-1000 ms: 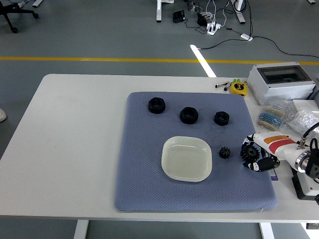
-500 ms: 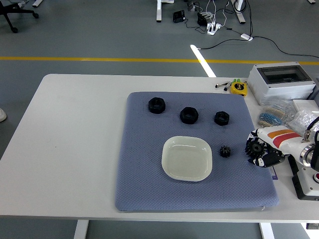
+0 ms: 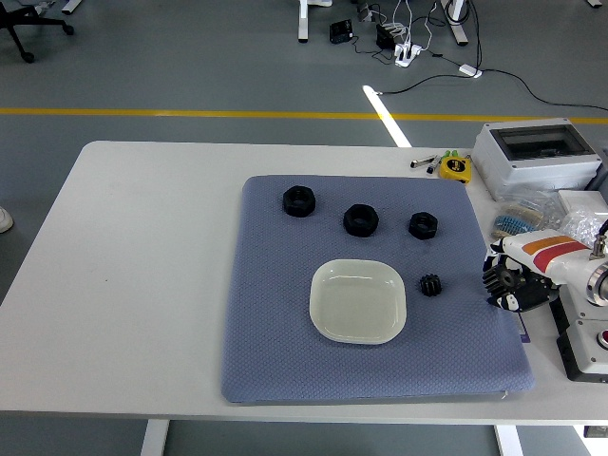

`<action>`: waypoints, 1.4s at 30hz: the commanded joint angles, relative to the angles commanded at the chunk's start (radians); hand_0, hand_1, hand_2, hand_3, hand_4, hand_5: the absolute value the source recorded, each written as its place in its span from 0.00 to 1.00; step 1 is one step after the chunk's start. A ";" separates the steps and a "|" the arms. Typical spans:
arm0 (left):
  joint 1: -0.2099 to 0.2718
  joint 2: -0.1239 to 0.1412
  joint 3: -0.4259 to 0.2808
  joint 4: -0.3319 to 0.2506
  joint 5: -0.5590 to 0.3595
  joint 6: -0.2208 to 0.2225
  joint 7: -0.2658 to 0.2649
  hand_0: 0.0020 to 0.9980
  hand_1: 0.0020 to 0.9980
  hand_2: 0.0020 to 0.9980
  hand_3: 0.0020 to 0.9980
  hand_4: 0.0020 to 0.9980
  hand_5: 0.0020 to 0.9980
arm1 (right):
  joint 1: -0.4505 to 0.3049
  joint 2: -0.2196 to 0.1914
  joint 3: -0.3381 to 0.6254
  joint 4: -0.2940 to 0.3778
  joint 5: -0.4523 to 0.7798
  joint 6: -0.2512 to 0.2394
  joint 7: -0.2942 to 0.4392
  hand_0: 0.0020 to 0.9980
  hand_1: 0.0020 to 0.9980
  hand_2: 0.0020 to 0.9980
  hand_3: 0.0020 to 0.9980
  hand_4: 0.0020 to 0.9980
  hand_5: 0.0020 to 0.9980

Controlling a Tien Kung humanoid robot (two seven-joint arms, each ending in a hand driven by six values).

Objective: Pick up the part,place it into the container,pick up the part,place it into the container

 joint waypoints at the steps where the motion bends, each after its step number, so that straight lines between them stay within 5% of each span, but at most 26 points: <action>1: 0.000 0.000 0.000 0.000 0.000 0.000 0.000 0.71 0.64 0.67 0.58 0.68 0.64 | 0.002 -0.001 -0.002 0.002 0.002 0.000 0.000 0.16 0.26 0.36 0.47 0.79 0.05; 7: -0.001 0.000 -0.001 0.000 0.002 -0.001 0.000 0.71 0.64 0.67 0.58 0.68 0.64 | 0.013 -0.007 -0.018 0.004 0.033 -0.006 0.004 0.16 0.27 0.36 0.47 0.79 0.05; 13: 0.000 0.001 -0.003 0.000 0.005 -0.001 0.001 0.71 0.64 0.67 0.58 0.68 0.64 | 0.035 -0.001 -0.065 -0.069 0.163 -0.062 0.020 0.16 0.27 0.36 0.47 0.80 0.05; 20: 0.000 0.000 -0.001 0.000 0.001 -0.001 0.001 0.71 0.64 0.67 0.58 0.68 0.64 | 0.045 0.013 -0.097 -0.099 0.194 -0.070 0.016 0.15 0.27 0.36 0.47 0.81 0.07; 21: 0.001 0.000 -0.002 0.000 0.001 -0.001 0.001 0.71 0.64 0.67 0.58 0.68 0.64 | 0.048 0.013 -0.099 -0.099 0.199 -0.069 0.016 0.15 0.27 0.38 0.48 0.85 0.15; 26: 0.002 0.000 -0.002 0.000 0.002 -0.002 0.001 0.71 0.64 0.67 0.58 0.68 0.64 | 0.061 0.011 -0.109 -0.100 0.229 -0.059 0.021 0.15 0.27 0.38 0.48 0.85 0.15; 27: 0.002 0.000 -0.002 0.000 0.003 -0.001 0.001 0.71 0.64 0.67 0.58 0.68 0.64 | 0.062 0.011 -0.112 -0.100 0.231 -0.056 0.021 0.14 0.31 0.42 0.47 0.93 0.32; 32: 0.004 -0.001 -0.002 0.000 0.003 -0.001 0.002 0.71 0.64 0.67 0.58 0.68 0.64 | 0.065 0.014 -0.129 -0.112 0.231 -0.035 0.021 0.14 0.31 0.42 0.47 0.93 0.32; 33: 0.005 -0.001 -0.002 0.000 0.003 -0.001 0.002 0.71 0.64 0.67 0.58 0.68 0.64 | 0.065 0.014 -0.131 -0.114 0.229 -0.028 0.020 0.23 0.40 0.49 0.51 0.97 0.34; 38: 0.008 -0.001 -0.005 0.000 0.005 -0.001 0.003 0.71 0.64 0.67 0.58 0.68 0.64 | 0.066 0.014 -0.137 -0.114 0.228 0.002 0.021 0.23 0.40 0.49 0.51 0.97 0.34; 39: 0.008 -0.001 -0.005 0.000 0.005 -0.002 0.003 0.71 0.64 0.67 0.58 0.68 0.64 | 0.067 0.014 -0.139 -0.114 0.232 0.008 0.023 0.43 0.52 0.62 0.64 1.00 0.38; 42: 0.009 -0.001 -0.006 0.000 0.007 -0.002 0.004 0.71 0.64 0.67 0.58 0.68 0.64 | 0.067 0.014 -0.140 -0.112 0.239 0.023 0.025 0.43 0.52 0.62 0.64 1.00 0.38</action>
